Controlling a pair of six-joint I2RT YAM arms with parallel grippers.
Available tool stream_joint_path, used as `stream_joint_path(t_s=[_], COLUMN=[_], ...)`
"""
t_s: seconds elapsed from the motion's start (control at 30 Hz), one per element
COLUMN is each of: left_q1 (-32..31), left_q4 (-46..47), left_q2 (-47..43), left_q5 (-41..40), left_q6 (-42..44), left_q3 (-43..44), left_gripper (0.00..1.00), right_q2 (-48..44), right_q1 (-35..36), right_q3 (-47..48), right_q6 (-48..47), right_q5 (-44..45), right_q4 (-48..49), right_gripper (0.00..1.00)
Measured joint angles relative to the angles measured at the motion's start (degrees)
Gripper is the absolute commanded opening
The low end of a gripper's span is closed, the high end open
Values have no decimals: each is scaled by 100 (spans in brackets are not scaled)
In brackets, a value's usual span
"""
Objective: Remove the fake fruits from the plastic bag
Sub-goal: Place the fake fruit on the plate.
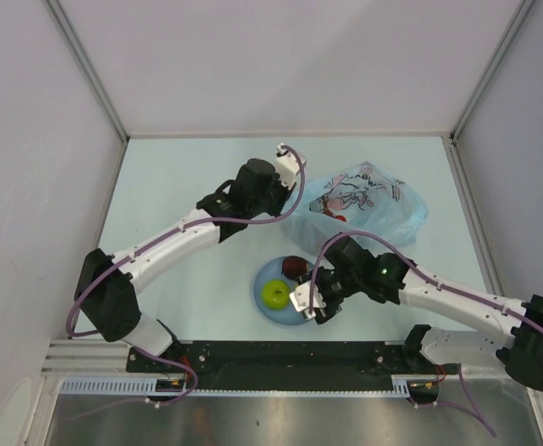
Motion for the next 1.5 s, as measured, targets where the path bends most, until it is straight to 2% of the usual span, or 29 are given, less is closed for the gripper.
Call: stream_joint_path(t_s=[0.23,0.5,0.57,0.6,0.67,0.7,0.8,0.9,0.97,1.03,1.07,1.2,1.4,1.5], left_q1=[0,0,0,0,0,0,0,0,0,0,0,0,0,0], left_q4=[2,-11,-13,-22,-50,-68,-136,-140,-142,-140,-138,-136,-278,-697], left_q2=[0,0,0,0,-4,-4,-9,-24,-50,-66,-74,-85,-61,210], left_q5=[2,175,229,267,365,417,503,514,511,511,511,518,636,758], left_q6=[0,-2,-4,-4,-9,-9,-7,-2,2,2,2,2,142,468], left_q3=[-33,-33,-44,-57,-103,-120,-136,-162,-184,-195,-201,-243,-208,188], left_gripper=[0,0,0,0,0,0,0,0,0,0,0,0,0,0], right_q2=[332,656,721,743,796,828,892,894,892,874,855,612,-391,-1003], right_q1=[15,-142,-214,-245,-310,-345,-442,-525,-570,-605,-621,-675,-960,-1169], right_q3=[-385,-868,-868,-868,-868,-868,-868,-868,-868,-868,-868,-876,-881,-881], right_q6=[-763,-1204,-1276,-1311,-1390,-1447,-1596,-1690,-1731,-1764,-1781,-1777,-1567,-1445], right_q5=[-136,-122,-120,-120,-120,-118,-107,-81,-57,-37,-24,79,236,240], right_q4=[146,728,905,973,1060,1084,1086,1086,1082,1073,1062,997,905,815], right_gripper=[0,1,7,19,33,48,66,78,83,84,89,92,100,100])
